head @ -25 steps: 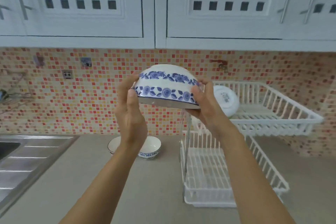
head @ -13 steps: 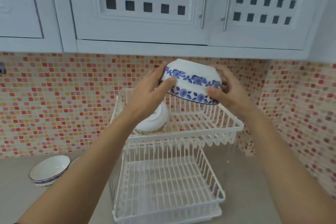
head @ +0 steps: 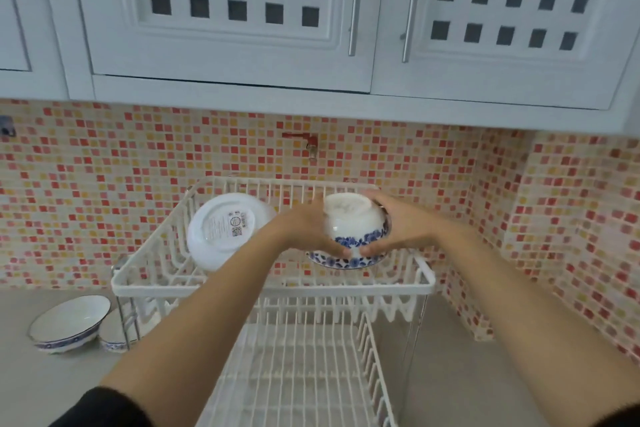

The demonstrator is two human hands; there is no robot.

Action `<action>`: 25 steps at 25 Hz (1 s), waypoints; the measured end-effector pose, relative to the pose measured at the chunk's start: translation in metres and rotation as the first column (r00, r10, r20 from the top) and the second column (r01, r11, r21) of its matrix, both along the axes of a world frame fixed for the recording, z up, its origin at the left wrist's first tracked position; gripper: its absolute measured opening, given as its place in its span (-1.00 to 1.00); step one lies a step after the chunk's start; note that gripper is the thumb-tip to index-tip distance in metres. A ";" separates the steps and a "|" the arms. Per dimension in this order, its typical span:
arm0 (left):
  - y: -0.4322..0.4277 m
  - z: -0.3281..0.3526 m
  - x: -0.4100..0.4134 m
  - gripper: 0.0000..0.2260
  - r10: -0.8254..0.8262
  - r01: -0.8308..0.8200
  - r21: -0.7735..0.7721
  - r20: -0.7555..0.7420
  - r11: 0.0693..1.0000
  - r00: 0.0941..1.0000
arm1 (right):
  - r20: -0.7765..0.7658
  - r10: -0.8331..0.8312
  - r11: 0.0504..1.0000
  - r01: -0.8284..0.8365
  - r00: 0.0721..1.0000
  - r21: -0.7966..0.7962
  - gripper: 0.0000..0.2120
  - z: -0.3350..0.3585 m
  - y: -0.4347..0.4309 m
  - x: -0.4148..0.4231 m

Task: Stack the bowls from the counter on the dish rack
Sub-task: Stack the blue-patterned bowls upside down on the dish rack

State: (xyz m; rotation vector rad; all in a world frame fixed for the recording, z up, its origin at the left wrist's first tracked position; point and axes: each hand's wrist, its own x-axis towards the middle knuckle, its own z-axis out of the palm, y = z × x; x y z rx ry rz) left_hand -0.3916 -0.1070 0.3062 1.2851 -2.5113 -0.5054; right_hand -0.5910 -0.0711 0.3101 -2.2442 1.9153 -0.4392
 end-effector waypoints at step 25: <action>-0.025 -0.035 -0.022 -0.31 0.206 -0.164 -0.181 0.242 0.970 0.948 | -0.397 -0.034 0.993 -0.013 0.917 -0.115 -0.15 -0.032 -0.046 0.001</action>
